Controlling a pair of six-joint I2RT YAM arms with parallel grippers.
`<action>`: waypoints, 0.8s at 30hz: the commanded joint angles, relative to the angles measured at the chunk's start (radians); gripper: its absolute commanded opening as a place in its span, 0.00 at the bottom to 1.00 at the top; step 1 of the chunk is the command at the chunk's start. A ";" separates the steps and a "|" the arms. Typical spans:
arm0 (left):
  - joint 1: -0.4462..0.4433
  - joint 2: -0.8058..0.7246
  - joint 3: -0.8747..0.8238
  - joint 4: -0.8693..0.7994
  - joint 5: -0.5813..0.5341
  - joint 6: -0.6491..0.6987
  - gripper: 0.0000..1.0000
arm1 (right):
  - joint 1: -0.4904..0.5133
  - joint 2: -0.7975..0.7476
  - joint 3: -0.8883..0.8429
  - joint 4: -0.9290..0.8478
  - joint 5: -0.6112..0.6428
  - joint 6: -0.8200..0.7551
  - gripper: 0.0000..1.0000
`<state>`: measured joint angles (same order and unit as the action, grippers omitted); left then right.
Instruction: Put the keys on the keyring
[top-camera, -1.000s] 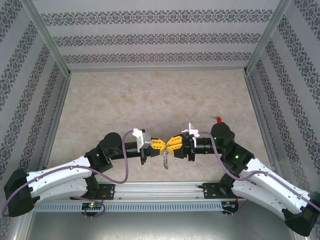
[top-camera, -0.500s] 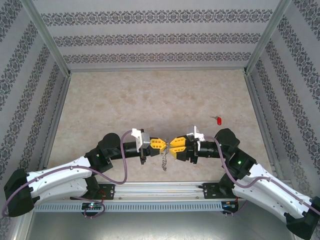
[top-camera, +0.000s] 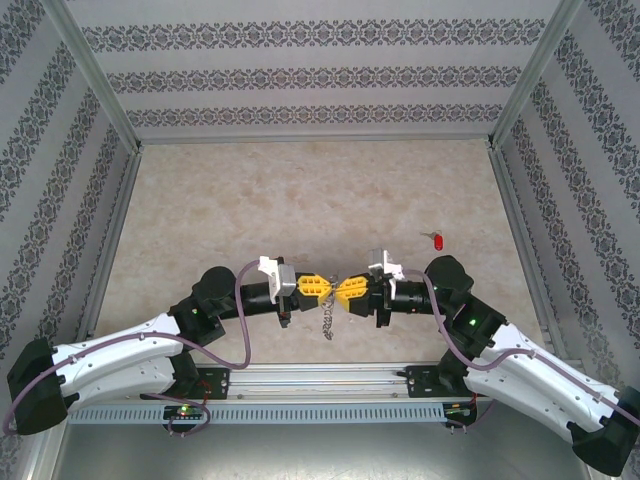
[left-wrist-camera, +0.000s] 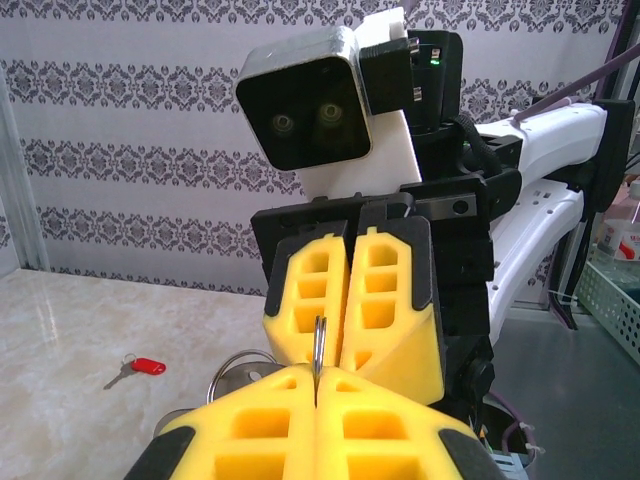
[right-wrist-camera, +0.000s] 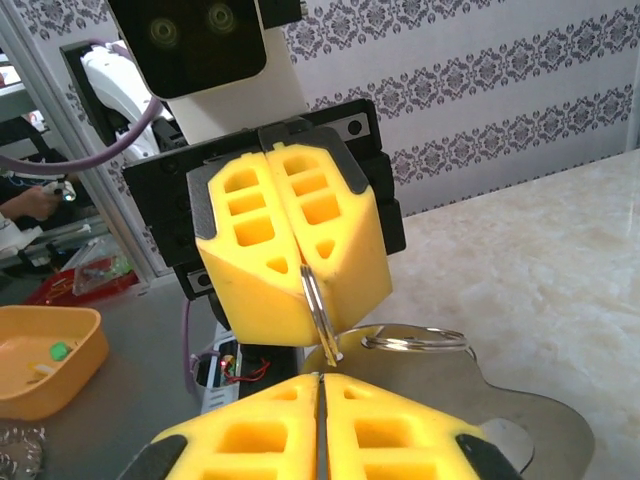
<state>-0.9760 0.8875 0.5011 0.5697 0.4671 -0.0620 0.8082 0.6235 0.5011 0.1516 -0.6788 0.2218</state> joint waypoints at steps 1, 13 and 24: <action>-0.004 -0.008 -0.001 0.077 0.019 -0.013 0.00 | 0.014 -0.013 0.017 0.046 -0.033 -0.004 0.11; -0.005 -0.011 -0.004 0.073 0.022 -0.020 0.00 | 0.028 -0.025 0.011 0.055 -0.012 -0.013 0.20; -0.005 -0.024 -0.002 0.066 0.023 -0.013 0.00 | 0.028 -0.040 0.003 0.042 0.035 -0.016 0.23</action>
<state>-0.9760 0.8879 0.5011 0.5697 0.4671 -0.0654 0.8291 0.5968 0.5014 0.1726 -0.6651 0.2173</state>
